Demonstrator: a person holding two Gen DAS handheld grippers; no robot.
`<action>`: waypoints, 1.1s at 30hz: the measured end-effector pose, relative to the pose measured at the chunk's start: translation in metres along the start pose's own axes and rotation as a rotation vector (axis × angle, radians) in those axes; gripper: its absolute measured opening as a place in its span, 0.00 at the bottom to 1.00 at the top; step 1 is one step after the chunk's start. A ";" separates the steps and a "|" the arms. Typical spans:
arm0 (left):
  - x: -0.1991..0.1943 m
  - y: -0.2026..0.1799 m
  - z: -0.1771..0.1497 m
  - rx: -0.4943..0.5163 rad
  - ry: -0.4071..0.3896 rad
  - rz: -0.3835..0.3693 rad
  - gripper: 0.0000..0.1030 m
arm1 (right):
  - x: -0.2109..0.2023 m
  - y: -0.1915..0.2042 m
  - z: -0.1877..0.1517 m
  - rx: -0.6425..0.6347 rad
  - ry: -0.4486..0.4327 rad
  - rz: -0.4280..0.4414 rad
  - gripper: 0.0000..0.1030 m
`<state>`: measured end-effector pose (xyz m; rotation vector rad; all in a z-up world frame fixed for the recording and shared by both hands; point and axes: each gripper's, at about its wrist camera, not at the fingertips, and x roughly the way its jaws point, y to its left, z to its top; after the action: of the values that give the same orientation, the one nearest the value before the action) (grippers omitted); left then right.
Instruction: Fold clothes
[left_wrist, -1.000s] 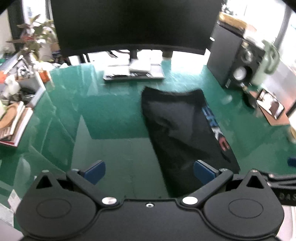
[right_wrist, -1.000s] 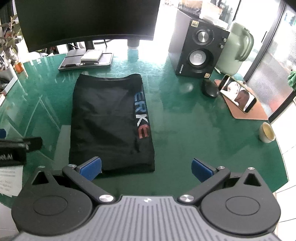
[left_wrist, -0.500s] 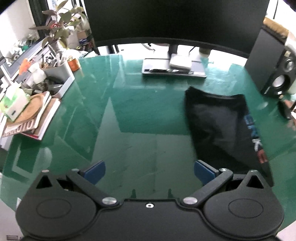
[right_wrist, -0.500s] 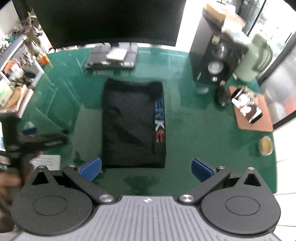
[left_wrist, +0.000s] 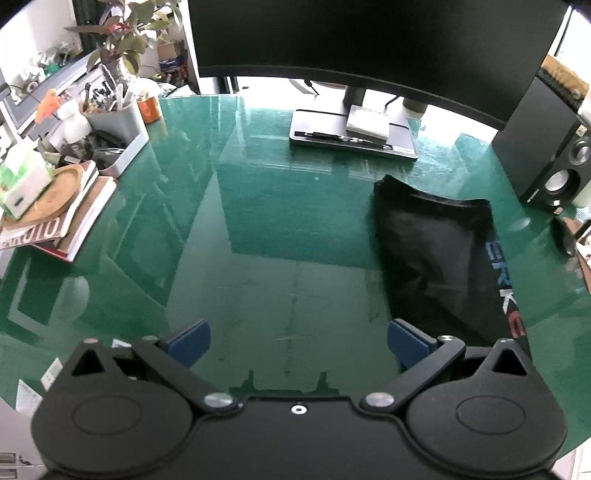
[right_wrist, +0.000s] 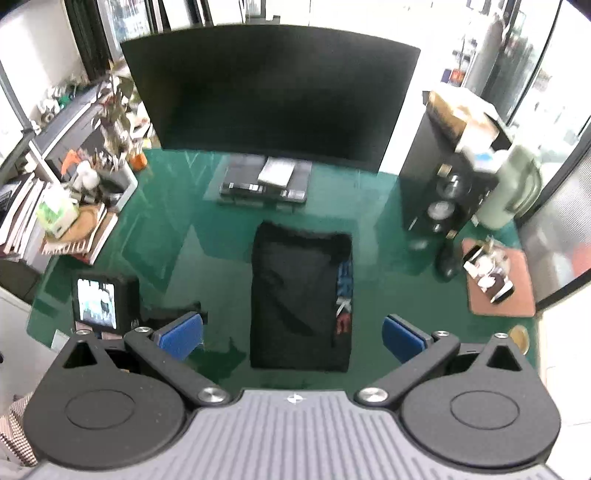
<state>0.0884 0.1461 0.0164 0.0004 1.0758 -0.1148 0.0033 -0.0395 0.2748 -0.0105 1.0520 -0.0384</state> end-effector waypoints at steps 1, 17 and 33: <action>-0.002 -0.001 -0.001 0.007 -0.011 -0.012 1.00 | -0.002 0.000 0.000 0.002 -0.005 -0.001 1.00; 0.015 -0.055 -0.040 0.088 0.048 -0.093 1.00 | 0.167 -0.039 -0.141 -0.369 -0.253 -0.236 0.95; 0.029 -0.131 -0.050 -0.113 0.130 0.063 1.00 | 0.247 -0.140 -0.147 -0.245 -0.121 0.106 0.96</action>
<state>0.0461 0.0157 -0.0254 -0.0608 1.2097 0.0034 -0.0060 -0.1867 -0.0092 -0.1768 0.9300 0.1848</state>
